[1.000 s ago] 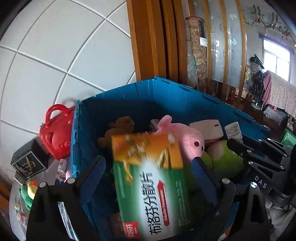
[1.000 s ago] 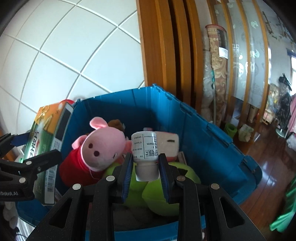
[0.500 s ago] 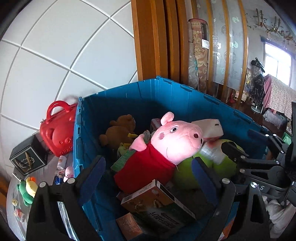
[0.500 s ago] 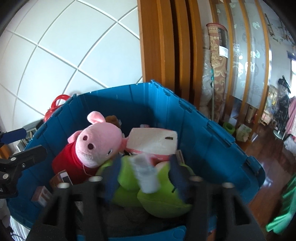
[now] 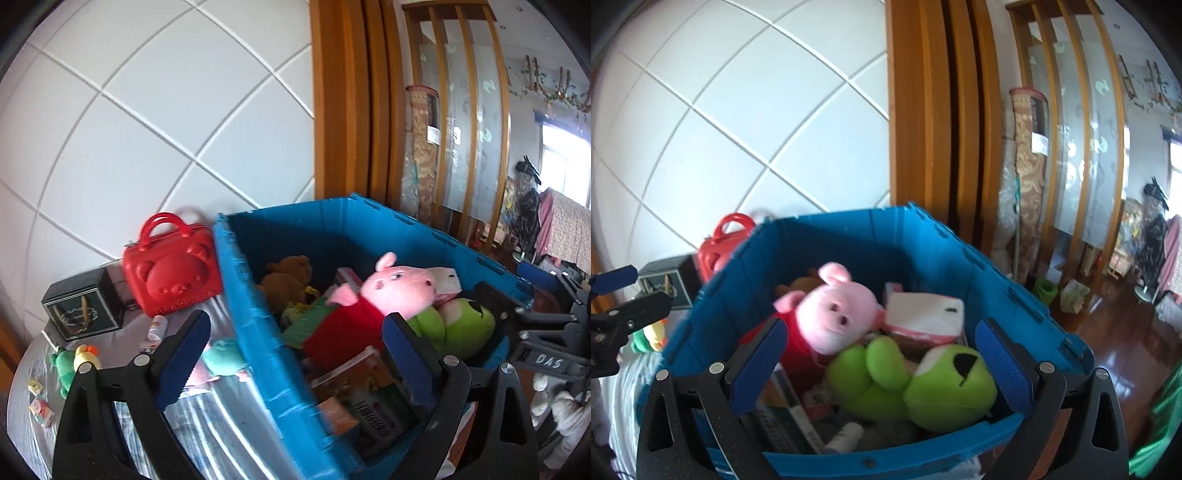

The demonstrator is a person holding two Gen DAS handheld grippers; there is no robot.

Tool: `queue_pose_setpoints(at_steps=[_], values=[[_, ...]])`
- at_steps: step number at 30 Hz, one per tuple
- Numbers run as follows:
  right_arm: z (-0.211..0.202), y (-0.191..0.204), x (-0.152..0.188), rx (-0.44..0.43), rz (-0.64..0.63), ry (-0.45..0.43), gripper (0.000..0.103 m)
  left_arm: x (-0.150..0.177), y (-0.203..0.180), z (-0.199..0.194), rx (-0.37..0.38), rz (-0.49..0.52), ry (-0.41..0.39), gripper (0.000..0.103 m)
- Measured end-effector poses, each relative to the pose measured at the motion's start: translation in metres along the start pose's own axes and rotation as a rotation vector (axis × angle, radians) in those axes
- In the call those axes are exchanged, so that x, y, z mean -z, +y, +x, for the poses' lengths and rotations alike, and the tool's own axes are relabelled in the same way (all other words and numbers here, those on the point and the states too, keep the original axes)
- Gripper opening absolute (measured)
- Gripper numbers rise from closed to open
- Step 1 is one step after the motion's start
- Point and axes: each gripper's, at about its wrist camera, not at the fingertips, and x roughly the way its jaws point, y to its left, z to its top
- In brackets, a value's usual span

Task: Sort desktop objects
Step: 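Move both grippers back over the table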

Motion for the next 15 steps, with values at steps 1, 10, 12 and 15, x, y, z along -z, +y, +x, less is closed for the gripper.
queue_pose_setpoints(at_steps=[1, 10, 12, 15], values=[[-0.006, 0.01, -0.002, -0.012, -0.006, -0.018, 0.103, 0.003, 0.012, -0.005, 0.0, -0.008, -0.008, 0.095], [-0.03, 0.121, -0.015, -0.145, -0.052, -0.094, 0.103, 0.052, 0.135, -0.032, -0.114, -0.113, 0.027, 0.095], [-0.031, 0.149, -0.014, -0.177, -0.06, -0.097, 0.103, 0.064, 0.164, -0.035, -0.146, -0.141, 0.044, 0.095], [-0.029, 0.185, -0.013, -0.216, -0.074, -0.087, 0.103, 0.085, 0.204, -0.038, -0.187, -0.169, 0.072, 0.095]])
